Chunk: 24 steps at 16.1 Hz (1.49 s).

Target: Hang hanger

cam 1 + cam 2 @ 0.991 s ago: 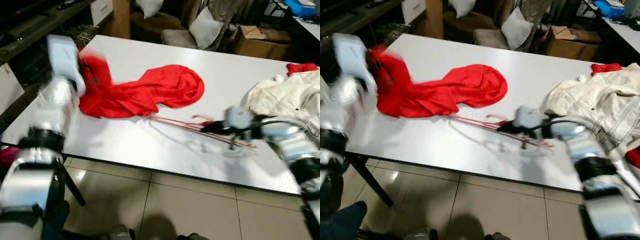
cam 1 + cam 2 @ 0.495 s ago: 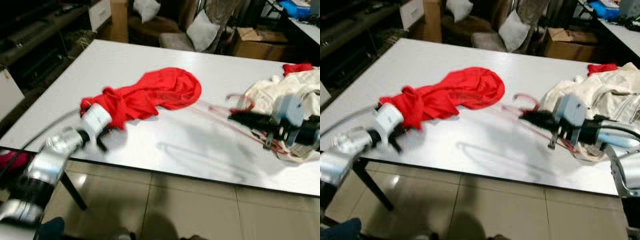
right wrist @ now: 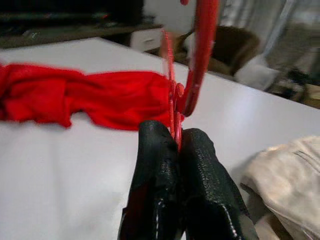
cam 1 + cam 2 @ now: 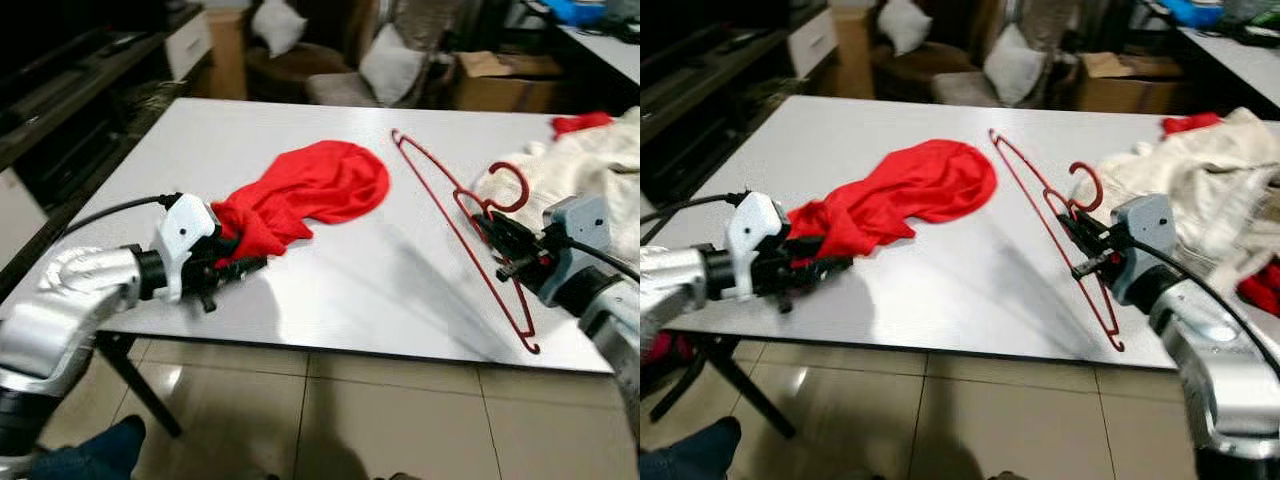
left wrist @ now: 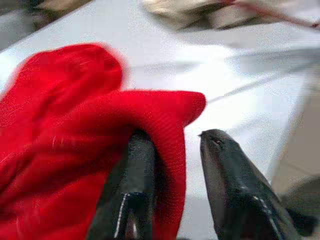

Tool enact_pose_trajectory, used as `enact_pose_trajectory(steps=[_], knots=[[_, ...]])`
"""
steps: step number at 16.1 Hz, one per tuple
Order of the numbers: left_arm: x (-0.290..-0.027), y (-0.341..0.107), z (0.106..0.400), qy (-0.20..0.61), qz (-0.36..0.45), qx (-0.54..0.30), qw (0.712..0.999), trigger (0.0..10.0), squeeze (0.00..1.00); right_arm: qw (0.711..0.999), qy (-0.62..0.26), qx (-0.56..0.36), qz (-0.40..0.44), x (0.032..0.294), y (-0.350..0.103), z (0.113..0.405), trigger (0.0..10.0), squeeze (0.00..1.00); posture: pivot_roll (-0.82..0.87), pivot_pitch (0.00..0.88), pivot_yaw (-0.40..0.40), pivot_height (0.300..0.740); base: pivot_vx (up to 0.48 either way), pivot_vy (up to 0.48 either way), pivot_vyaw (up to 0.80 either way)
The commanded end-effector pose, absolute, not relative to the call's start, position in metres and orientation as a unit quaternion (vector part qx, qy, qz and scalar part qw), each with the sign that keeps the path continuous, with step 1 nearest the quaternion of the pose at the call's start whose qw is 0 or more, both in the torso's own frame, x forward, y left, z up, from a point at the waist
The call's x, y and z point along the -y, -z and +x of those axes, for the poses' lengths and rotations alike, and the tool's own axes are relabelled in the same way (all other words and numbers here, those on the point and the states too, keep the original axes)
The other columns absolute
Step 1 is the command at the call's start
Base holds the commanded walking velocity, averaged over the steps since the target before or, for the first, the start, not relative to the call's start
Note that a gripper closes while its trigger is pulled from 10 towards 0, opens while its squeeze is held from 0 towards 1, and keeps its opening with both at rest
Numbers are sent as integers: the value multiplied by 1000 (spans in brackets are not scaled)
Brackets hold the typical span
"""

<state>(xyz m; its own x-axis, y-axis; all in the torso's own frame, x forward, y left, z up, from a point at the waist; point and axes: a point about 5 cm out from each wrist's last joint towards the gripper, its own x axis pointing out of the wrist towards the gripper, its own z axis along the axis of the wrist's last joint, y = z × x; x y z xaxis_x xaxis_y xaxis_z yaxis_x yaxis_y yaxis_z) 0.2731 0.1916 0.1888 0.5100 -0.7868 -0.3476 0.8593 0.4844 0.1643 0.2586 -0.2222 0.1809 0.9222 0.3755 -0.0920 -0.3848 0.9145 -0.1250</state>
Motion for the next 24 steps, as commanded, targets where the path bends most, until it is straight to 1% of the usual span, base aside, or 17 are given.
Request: enact_pose_trajectory(steps=[1,2,4,6,7,8,10,11,12,13,14,19,20,21,22,23,24], knots=[[-189,-208,273,496,132,-84,854,10000,1000,983,-175,-9,-57,220,-189,257,10000,0,-103,0,64,740,0,0,0],[-188,-220,276,492,87,-54,864,10000,1000,985,-164,3,-47,216,-191,256,10000,0,-105,0,70,740,0,0,0],[-185,-216,274,499,114,-80,855,10000,1000,987,-146,-14,-61,212,-184,254,10000,0,-110,0,75,740,0,0,0],[-192,-195,272,486,274,-157,815,10000,1000,987,-141,-20,-72,207,-182,250,10000,0,-118,0,71,740,0,0,0],[-194,-196,276,466,297,-146,820,10000,1000,989,-131,-15,-59,203,-183,250,10000,0,-126,0,61,740,0,0,0],[-183,-204,282,452,199,-90,865,10000,1000,991,-126,-14,-29,200,-182,251,10000,0,-125,0,58,740,0,0,0],[-171,-204,285,423,113,-58,897,10000,1000,992,-120,-22,-18,197,-179,250,10000,0,-121,0,39,740,0,0,0],[-169,-193,279,430,156,-91,885,10000,1000,993,-116,-28,-14,194,-176,250,10000,0,-116,0,28,740,0,0,0],[-179,-169,272,433,280,-165,841,10000,1000,992,-117,-36,-17,190,-170,252,10000,0,-108,0,25,740,0,0,0],[-184,-164,272,429,313,-181,828,10000,1000,992,-116,-39,-21,189,-168,253,10000,0,-106,0,24,740,0,0,0],[-194,-167,280,393,334,-175,839,10000,1000,993,-107,-33,-30,187,-169,256,10000,0,-104,0,21,740,0,0,0],[-195,-168,282,388,333,-172,842,10000,1000,994,-106,-31,-29,187,-170,257,10000,0,-104,0,21,740,0,0,0],[-184,-183,286,365,188,-100,906,10000,1000,994,-102,-27,-9,183,-171,254,10000,0,-125,0,41,740,0,0,0],[-176,-182,284,336,66,-69,937,10000,1000,995,-97,-29,8,177,-169,248,10000,0,-126,0,43,740,0,0,0],[-172,-173,282,347,57,-85,932,10000,678,994,-106,-32,15,172,-167,245,10000,0,-120,0,50,740,0,0,0],[-168,-159,280,392,65,-106,911,10000,165,992,-118,-35,18,167,-164,243,10000,0,-96,0,41,740,0,0,0],[-165,-152,278,417,68,-119,898,10000,24,991,-124,-35,21,166,-163,243,10000,0,-86,0,36,740,0,0,0]])
